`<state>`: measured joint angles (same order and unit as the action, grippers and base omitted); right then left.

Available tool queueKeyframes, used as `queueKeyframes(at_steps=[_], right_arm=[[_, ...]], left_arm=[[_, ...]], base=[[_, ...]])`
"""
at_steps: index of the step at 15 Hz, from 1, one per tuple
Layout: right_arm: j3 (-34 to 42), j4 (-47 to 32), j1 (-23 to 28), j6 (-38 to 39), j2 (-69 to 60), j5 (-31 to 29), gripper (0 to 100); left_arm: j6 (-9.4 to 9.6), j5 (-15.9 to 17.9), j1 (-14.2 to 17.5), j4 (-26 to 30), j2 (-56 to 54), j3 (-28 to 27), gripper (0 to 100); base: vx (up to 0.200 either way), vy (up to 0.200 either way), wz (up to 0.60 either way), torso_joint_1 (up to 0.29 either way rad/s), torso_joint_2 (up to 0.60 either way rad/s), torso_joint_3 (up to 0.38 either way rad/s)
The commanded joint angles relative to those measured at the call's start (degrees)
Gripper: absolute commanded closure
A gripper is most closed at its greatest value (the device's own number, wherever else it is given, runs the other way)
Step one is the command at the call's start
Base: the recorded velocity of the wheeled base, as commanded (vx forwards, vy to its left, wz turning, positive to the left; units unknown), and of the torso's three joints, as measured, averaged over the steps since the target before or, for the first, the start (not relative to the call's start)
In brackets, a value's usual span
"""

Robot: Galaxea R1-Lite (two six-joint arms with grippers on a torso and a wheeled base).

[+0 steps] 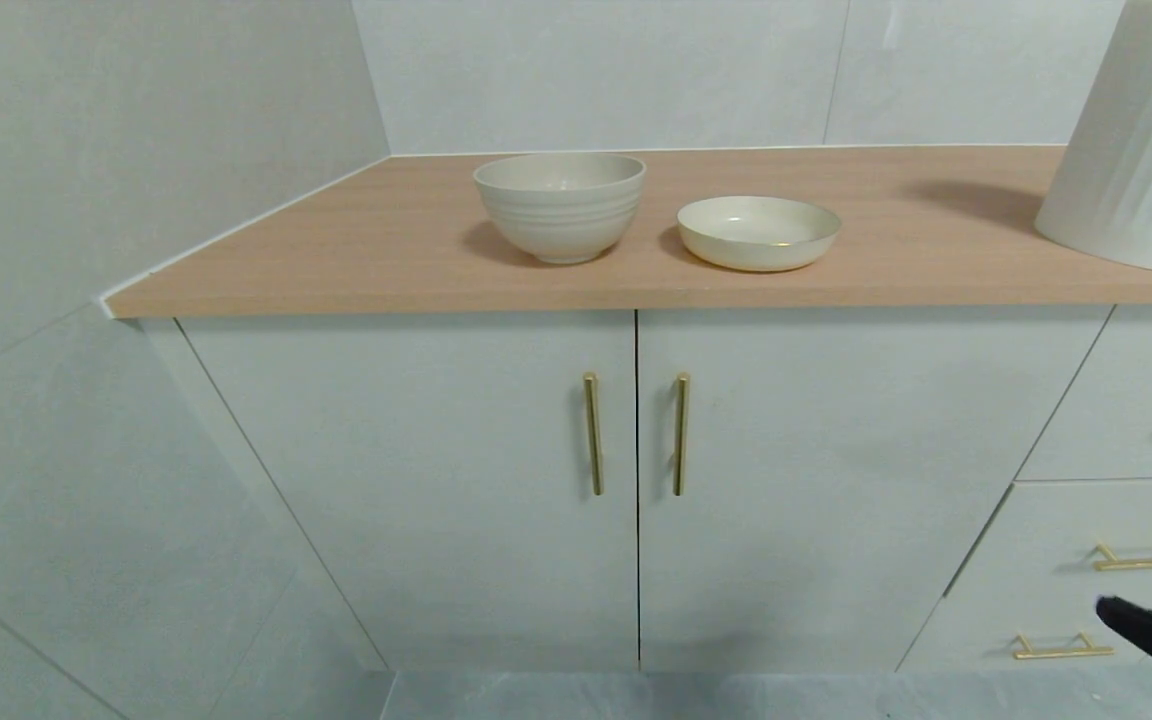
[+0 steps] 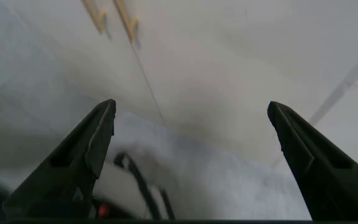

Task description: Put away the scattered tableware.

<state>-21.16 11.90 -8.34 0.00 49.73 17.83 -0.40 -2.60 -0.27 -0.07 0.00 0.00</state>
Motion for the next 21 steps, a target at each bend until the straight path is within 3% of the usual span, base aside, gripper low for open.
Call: queueKeyframes(at_steps=[1, 10, 21], right_arm=[[-5.64, 15.08, -5.90, 1.32, 23.14, -1.31, 0], [-23.84, 19.39, -24.80, 4.22, 45.64, -2.54, 0], [-28.23, 28.53, -27.43, 19.16, 54.60, -2.19, 0]], left_arm=[[-0.04, -0.04, 0.00, -0.01, 0.00, 0.00, 0], [-0.04, 0.05, 0.00, 0.07, 0.00, 0.00, 0], [-0.04, -0.04, 0.00, -0.01, 0.00, 0.00, 0]], base=[[0.000, 0.000, 0.00, 0.000, 0.00, 0.000], [0.000, 0.000, 0.00, 0.000, 0.00, 0.000], [0.000, 0.000, 0.00, 0.000, 0.00, 0.000]])
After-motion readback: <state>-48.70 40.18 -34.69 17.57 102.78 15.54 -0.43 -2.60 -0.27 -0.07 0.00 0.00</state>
